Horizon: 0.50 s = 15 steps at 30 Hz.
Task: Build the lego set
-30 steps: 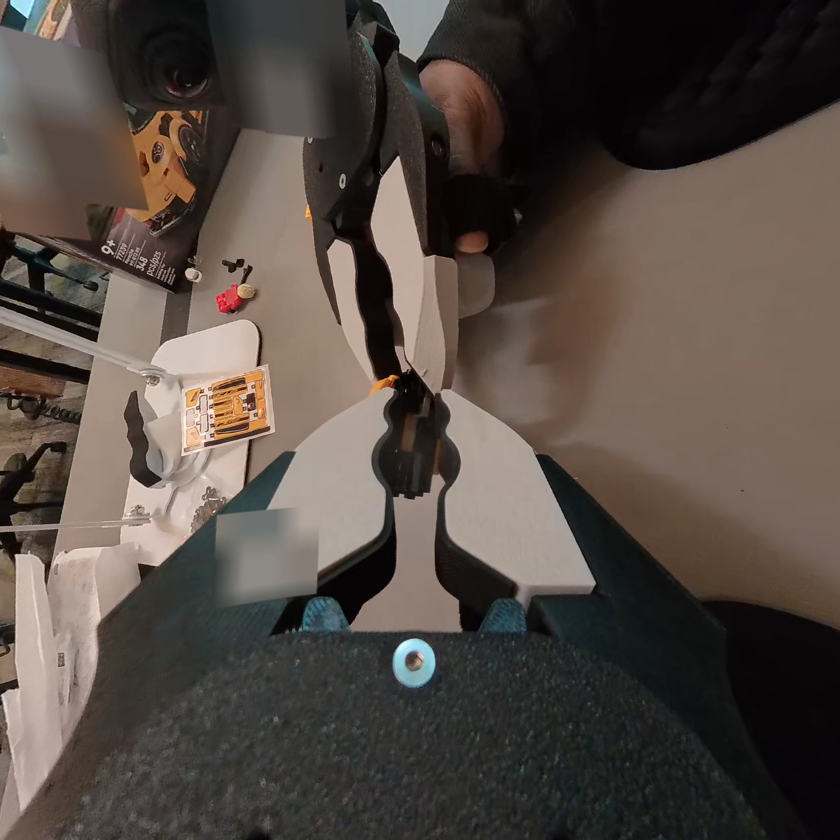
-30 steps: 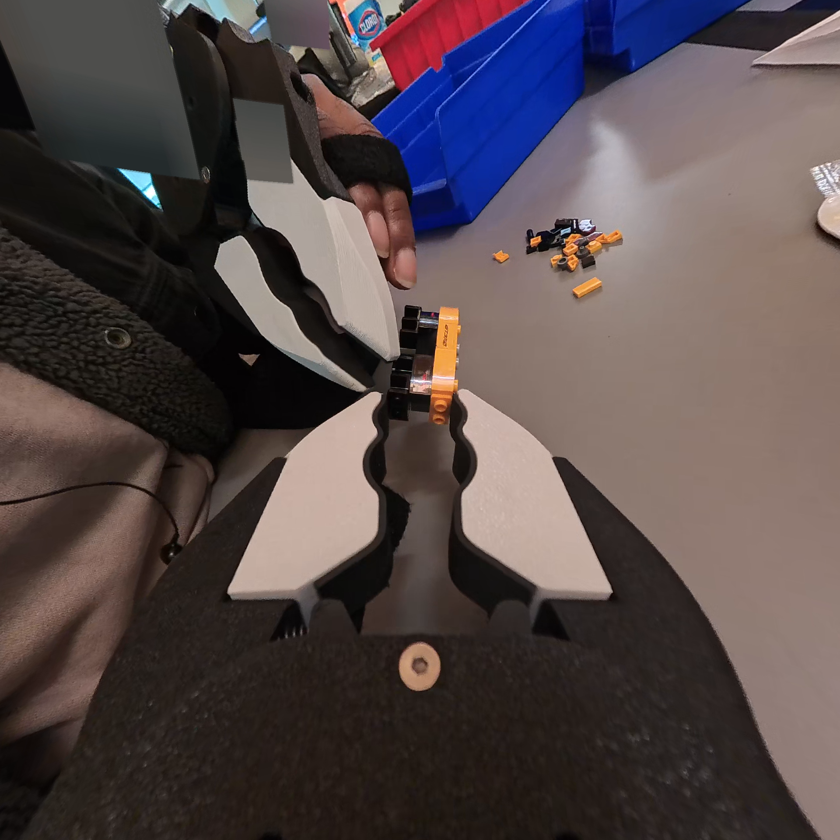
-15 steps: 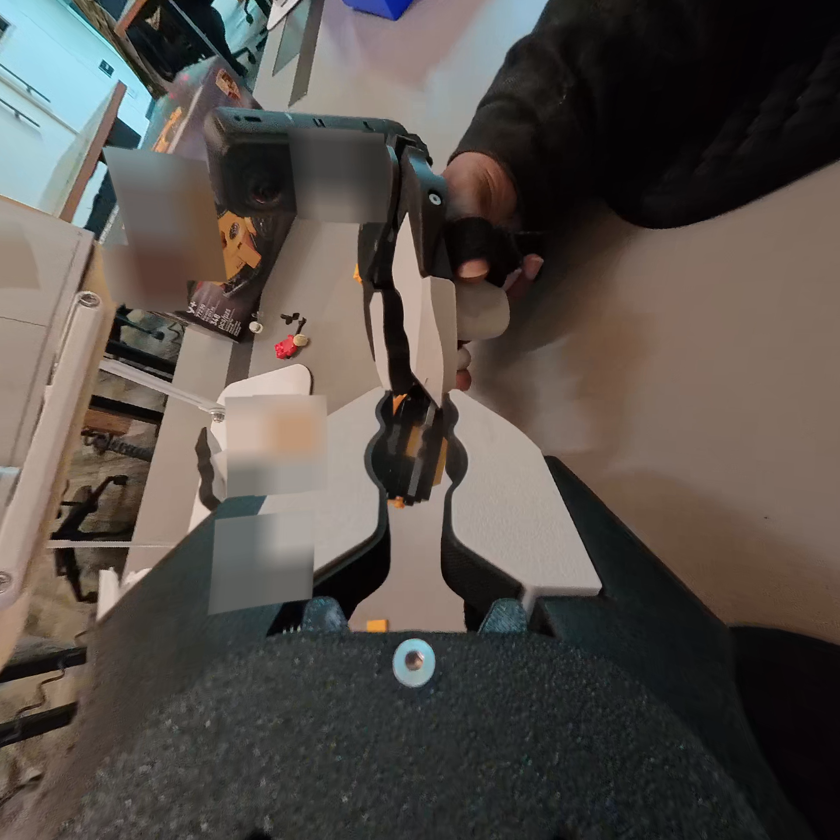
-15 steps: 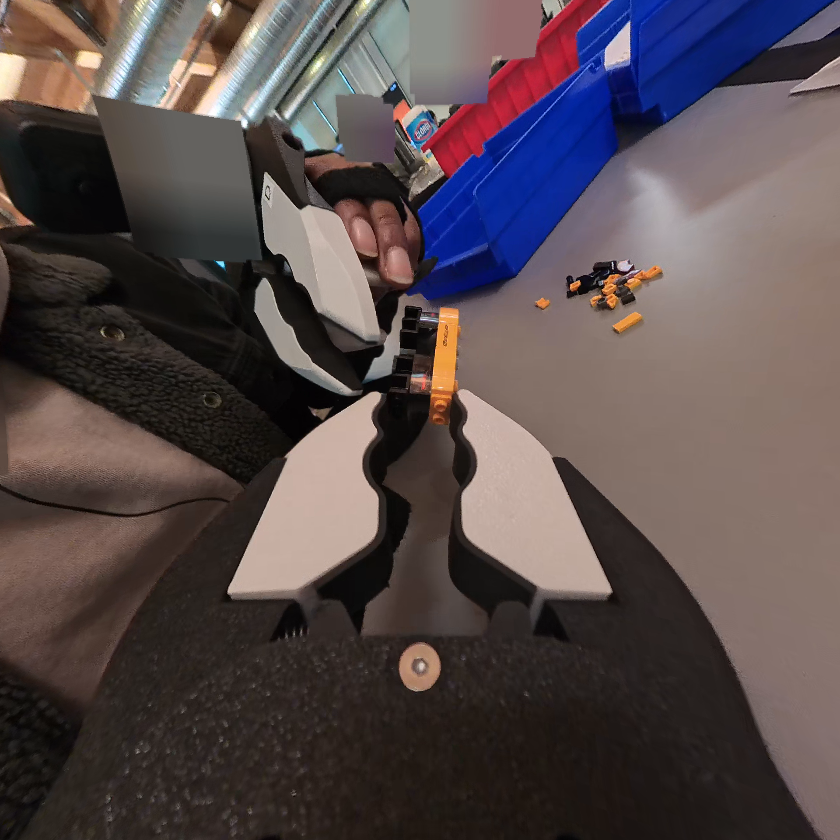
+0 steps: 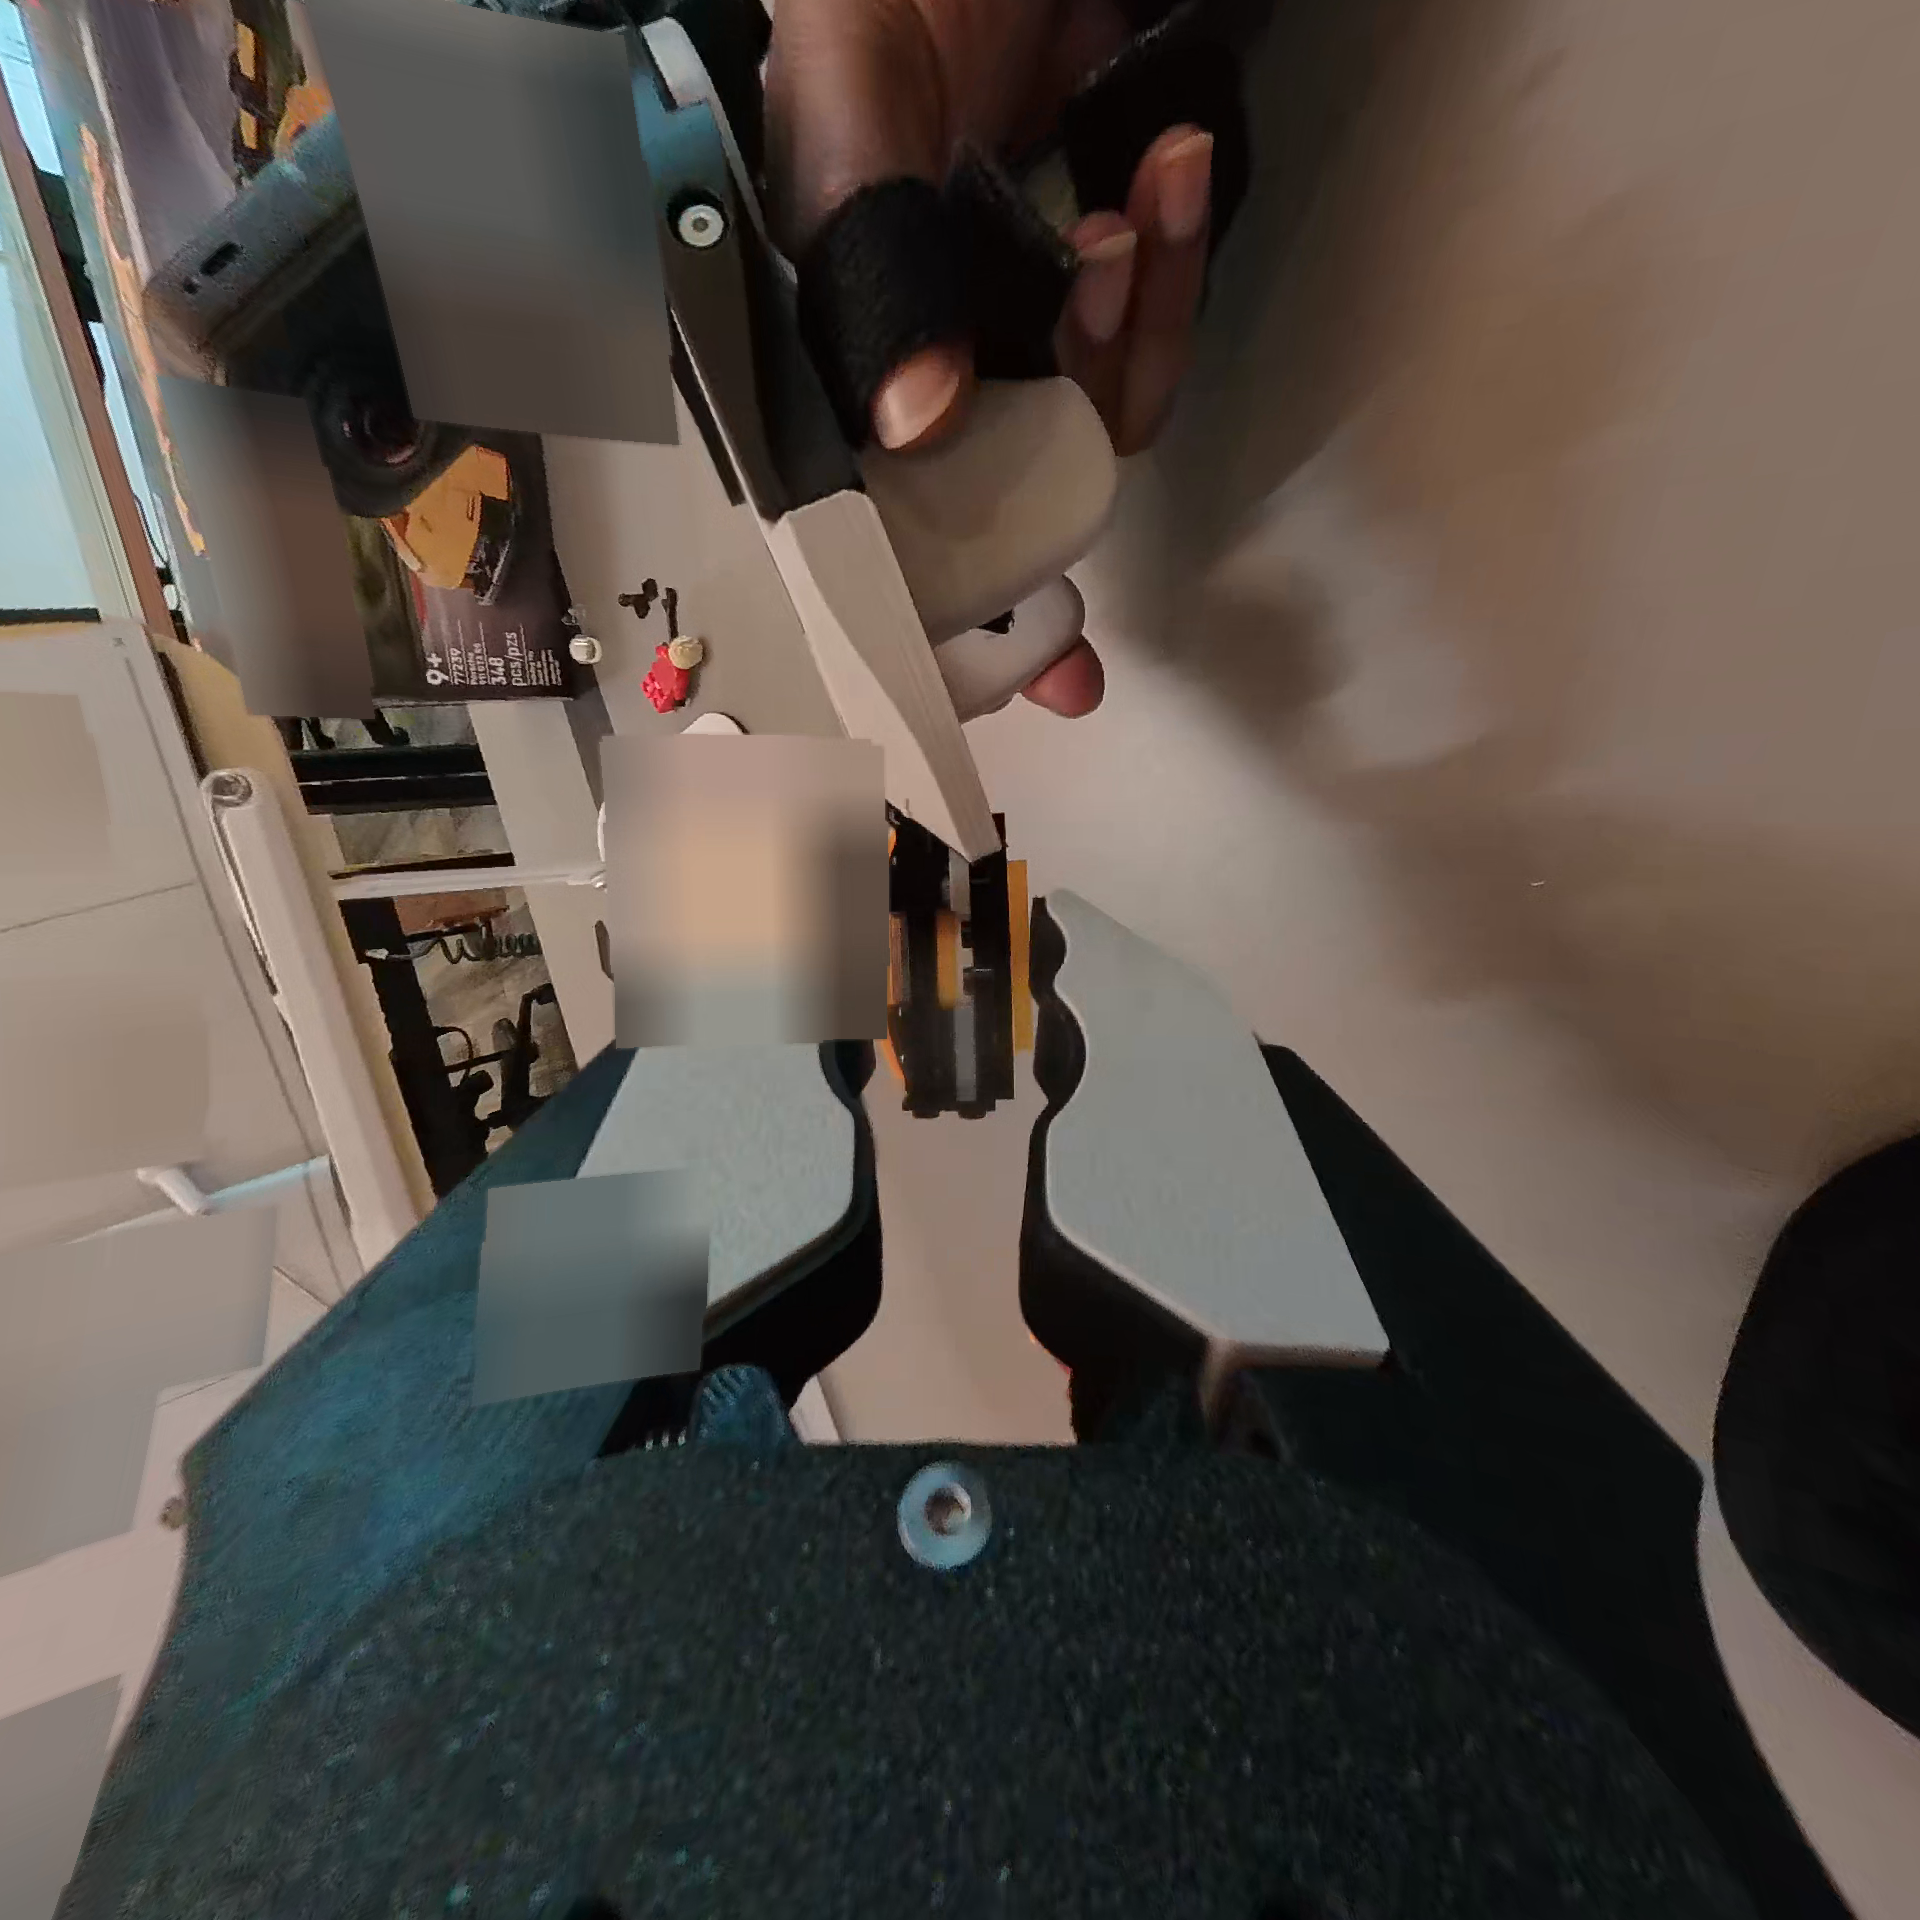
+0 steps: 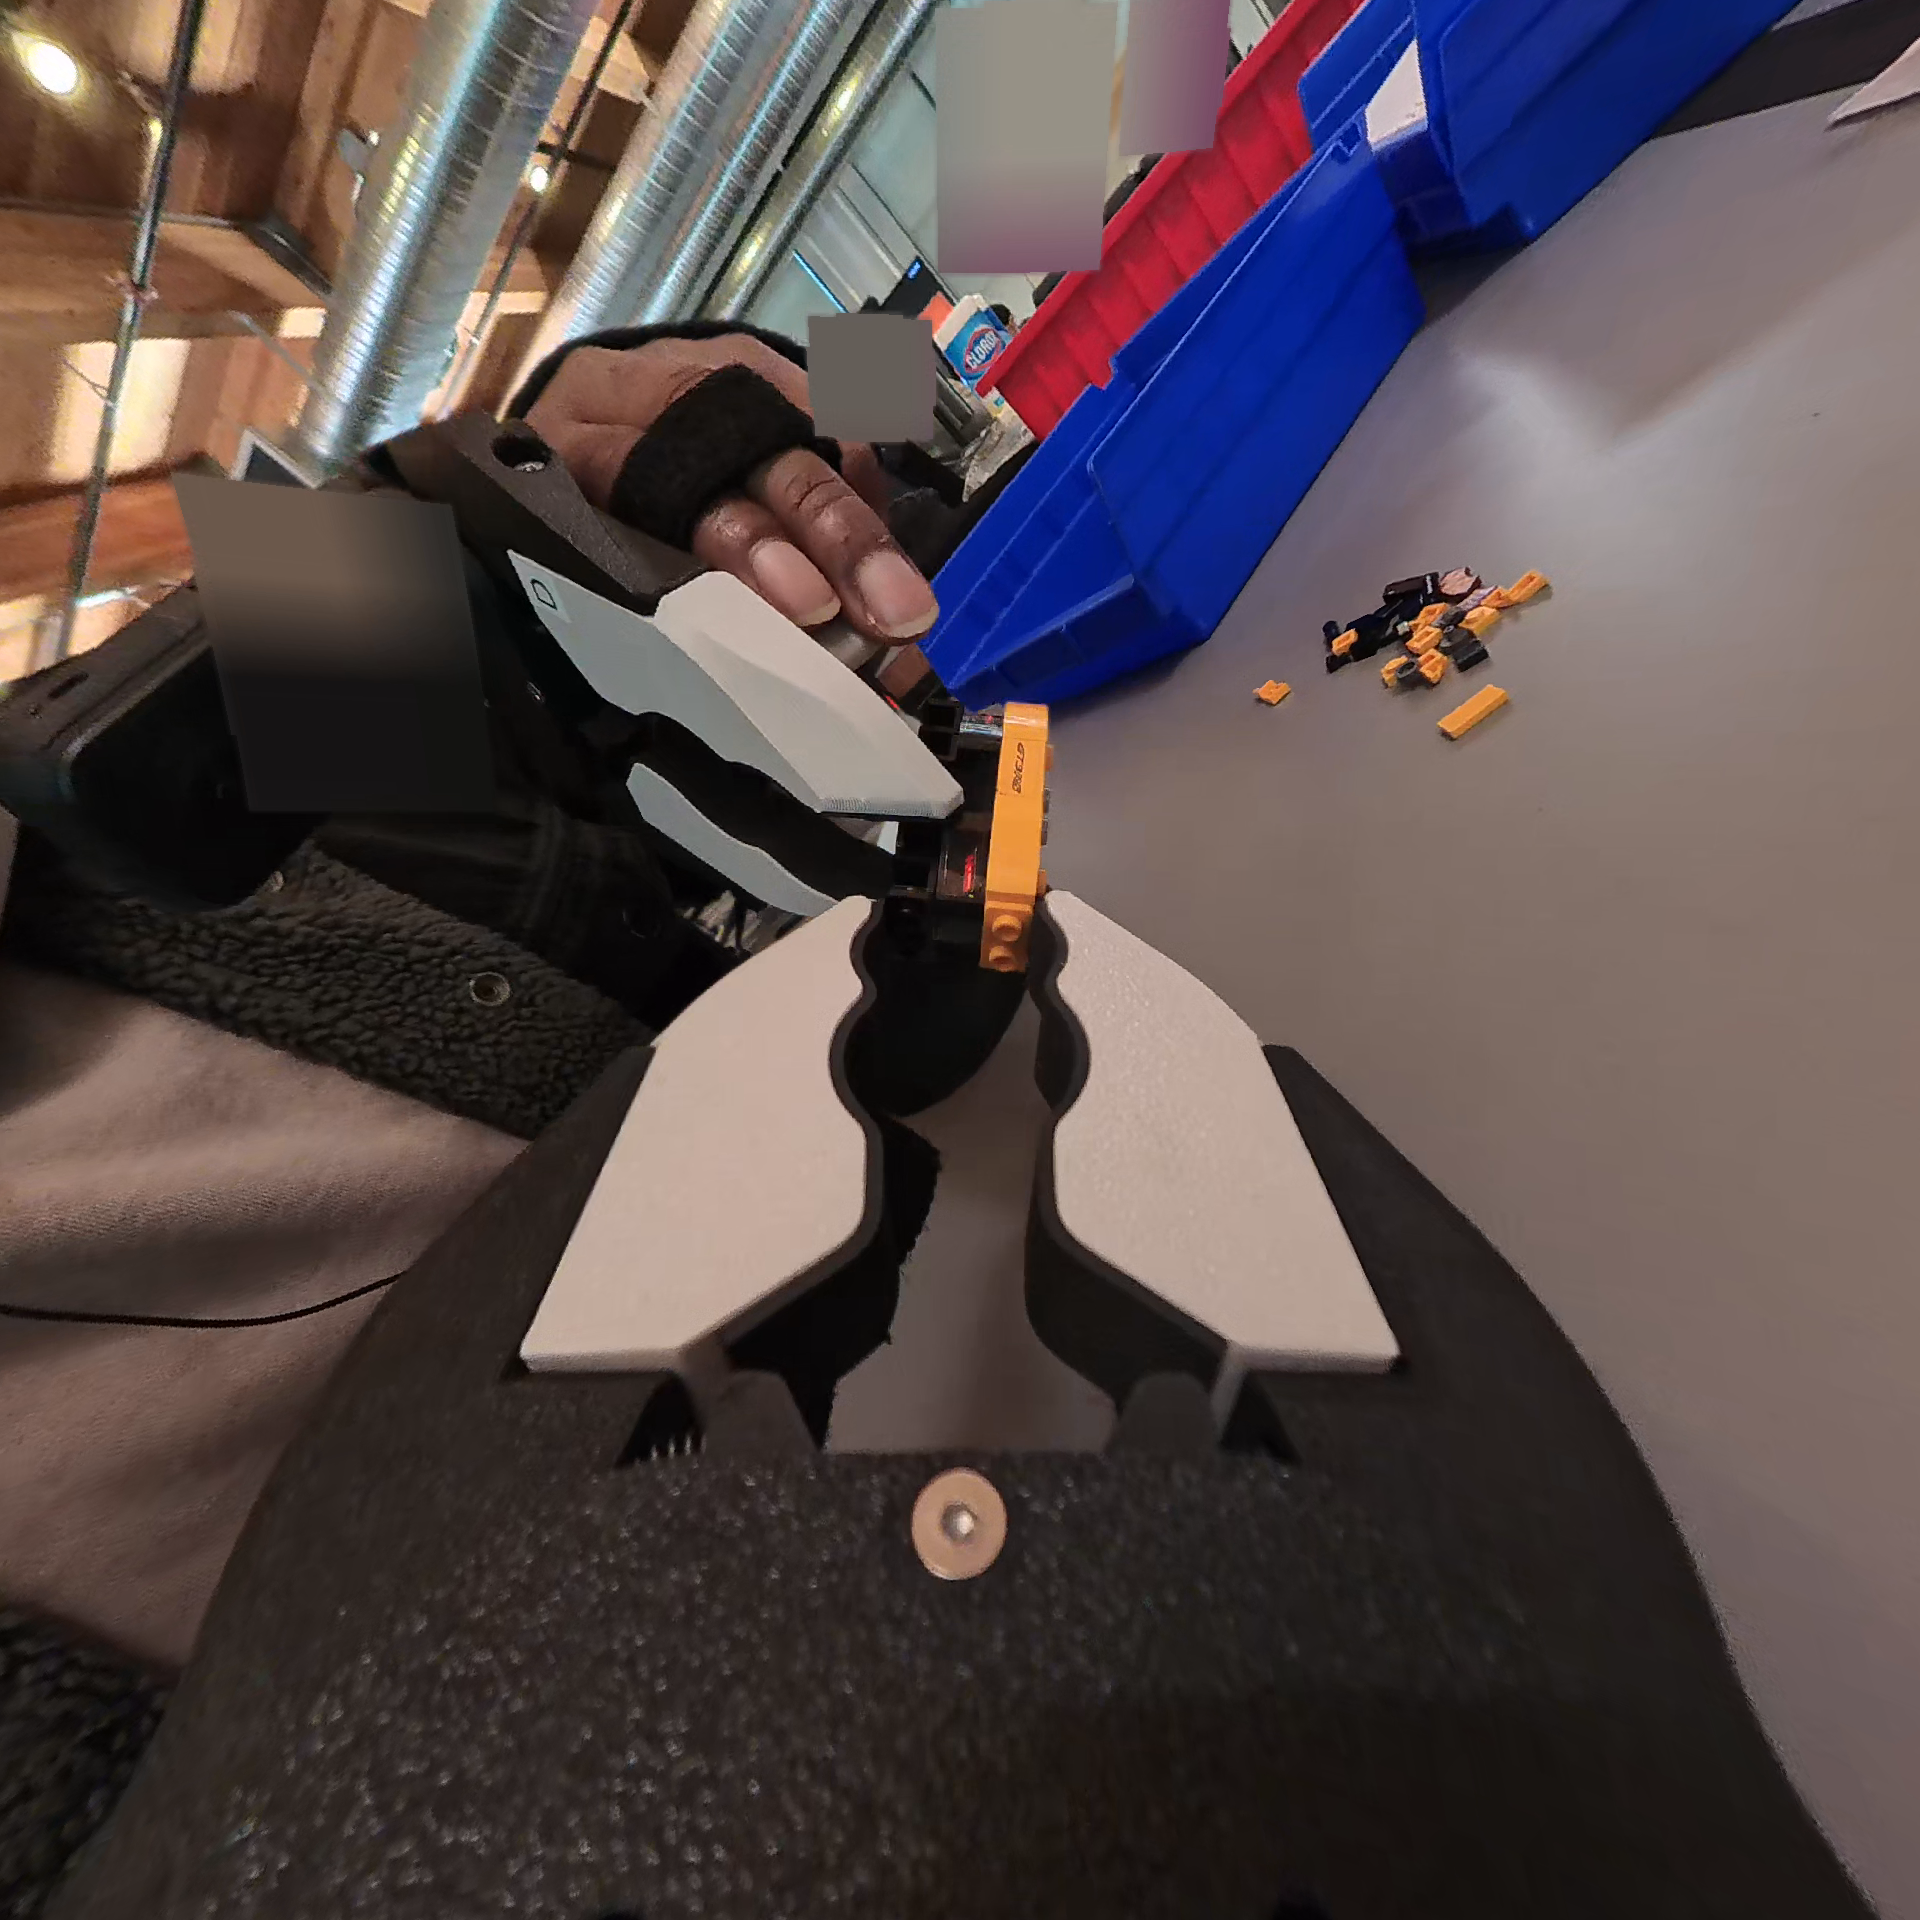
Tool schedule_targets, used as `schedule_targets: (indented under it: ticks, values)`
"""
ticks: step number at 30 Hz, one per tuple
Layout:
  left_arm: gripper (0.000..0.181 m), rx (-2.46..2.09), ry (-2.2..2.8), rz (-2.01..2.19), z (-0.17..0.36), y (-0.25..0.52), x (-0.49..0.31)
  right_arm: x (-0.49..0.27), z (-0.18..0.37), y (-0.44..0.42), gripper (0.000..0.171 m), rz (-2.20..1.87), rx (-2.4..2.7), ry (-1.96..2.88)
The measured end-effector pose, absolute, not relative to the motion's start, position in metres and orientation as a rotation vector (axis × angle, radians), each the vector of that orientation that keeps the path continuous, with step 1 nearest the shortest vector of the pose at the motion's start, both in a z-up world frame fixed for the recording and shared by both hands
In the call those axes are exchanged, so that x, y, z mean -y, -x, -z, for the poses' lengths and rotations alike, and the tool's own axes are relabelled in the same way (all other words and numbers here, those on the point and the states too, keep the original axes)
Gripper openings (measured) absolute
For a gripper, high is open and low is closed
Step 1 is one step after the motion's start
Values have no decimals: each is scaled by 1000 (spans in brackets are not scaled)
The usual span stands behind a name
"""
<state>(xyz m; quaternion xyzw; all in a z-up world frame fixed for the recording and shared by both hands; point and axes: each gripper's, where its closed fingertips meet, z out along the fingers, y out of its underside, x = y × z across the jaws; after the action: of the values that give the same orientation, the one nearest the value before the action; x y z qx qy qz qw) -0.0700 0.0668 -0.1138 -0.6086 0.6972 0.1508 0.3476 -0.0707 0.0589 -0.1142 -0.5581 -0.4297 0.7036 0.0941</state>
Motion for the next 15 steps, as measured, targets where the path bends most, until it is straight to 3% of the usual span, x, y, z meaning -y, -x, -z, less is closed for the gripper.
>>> schedule_targets:
  ticks: [15]
  values:
    - [26,-2002,1517,-423,114,70,-52,-43,115,71,24,-2198,1293,1709]
